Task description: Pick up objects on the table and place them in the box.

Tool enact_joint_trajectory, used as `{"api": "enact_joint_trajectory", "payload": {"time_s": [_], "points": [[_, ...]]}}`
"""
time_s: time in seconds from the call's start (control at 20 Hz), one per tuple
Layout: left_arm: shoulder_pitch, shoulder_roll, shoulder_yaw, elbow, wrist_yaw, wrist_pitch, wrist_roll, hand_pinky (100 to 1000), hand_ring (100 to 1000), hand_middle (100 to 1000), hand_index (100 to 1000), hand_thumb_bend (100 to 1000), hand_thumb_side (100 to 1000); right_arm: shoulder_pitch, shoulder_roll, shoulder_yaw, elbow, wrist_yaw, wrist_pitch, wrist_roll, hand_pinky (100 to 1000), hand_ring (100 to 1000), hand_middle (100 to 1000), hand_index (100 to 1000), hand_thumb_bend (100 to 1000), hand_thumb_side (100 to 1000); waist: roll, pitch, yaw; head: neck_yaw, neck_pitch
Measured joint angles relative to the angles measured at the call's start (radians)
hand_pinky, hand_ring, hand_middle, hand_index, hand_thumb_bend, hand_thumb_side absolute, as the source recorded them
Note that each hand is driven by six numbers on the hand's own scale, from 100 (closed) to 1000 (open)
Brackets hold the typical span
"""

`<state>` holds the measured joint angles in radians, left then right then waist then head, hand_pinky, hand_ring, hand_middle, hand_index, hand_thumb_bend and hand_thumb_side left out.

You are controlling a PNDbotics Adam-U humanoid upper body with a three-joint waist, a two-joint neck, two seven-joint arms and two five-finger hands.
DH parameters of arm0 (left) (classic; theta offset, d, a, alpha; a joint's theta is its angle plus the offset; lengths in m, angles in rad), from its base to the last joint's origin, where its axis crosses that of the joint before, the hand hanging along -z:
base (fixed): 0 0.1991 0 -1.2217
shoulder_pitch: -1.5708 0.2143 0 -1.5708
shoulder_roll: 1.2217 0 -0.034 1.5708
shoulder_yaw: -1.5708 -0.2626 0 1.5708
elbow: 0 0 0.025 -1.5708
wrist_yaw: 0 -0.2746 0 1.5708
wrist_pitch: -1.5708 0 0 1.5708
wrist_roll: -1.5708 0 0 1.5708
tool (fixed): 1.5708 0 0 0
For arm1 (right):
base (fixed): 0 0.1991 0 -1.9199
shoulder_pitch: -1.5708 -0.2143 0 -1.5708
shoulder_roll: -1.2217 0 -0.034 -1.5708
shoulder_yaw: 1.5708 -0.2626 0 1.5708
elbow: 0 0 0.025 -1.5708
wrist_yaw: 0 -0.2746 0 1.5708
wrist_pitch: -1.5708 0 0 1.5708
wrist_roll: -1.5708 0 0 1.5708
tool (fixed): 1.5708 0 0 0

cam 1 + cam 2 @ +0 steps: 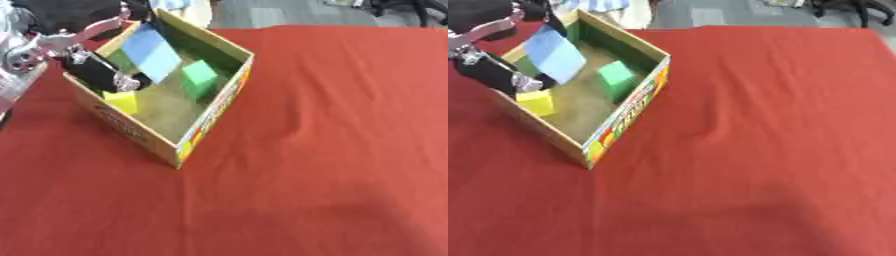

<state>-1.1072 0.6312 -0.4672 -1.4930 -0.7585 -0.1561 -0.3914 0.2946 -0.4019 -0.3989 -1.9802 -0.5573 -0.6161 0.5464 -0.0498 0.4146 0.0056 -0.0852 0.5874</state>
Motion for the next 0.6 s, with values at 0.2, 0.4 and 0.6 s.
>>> {"api": "enact_joint_trajectory", "payload": {"time_s": [0.2,0.4,0.6], "points": [[0.009,0.0,-0.003,0.018,-0.038,-0.033,-0.061,883,958,870,970,383,217,0.0,0.0,0.0,0.0,0.0,0.004,0.004,1000,1000,536,756,100,470,0.0,0.0,0.0,-0.001,0.0],[0.015,0.0,-0.003,0.019,-0.088,-0.067,-0.113,956,1000,936,1000,357,498,-0.001,0.0,0.0,0.0,0.0,0.006,0.006,1000,1000,536,756,100,470,0.001,0.0,0.0,-0.005,0.0],[0.016,0.0,0.001,0.018,-0.109,-0.088,-0.117,967,1000,941,1000,364,526,0.0,0.0,0.0,0.0,0.0,0.007,0.007,1000,1000,536,756,100,470,0.001,0.0,0.001,-0.005,0.001]]}}
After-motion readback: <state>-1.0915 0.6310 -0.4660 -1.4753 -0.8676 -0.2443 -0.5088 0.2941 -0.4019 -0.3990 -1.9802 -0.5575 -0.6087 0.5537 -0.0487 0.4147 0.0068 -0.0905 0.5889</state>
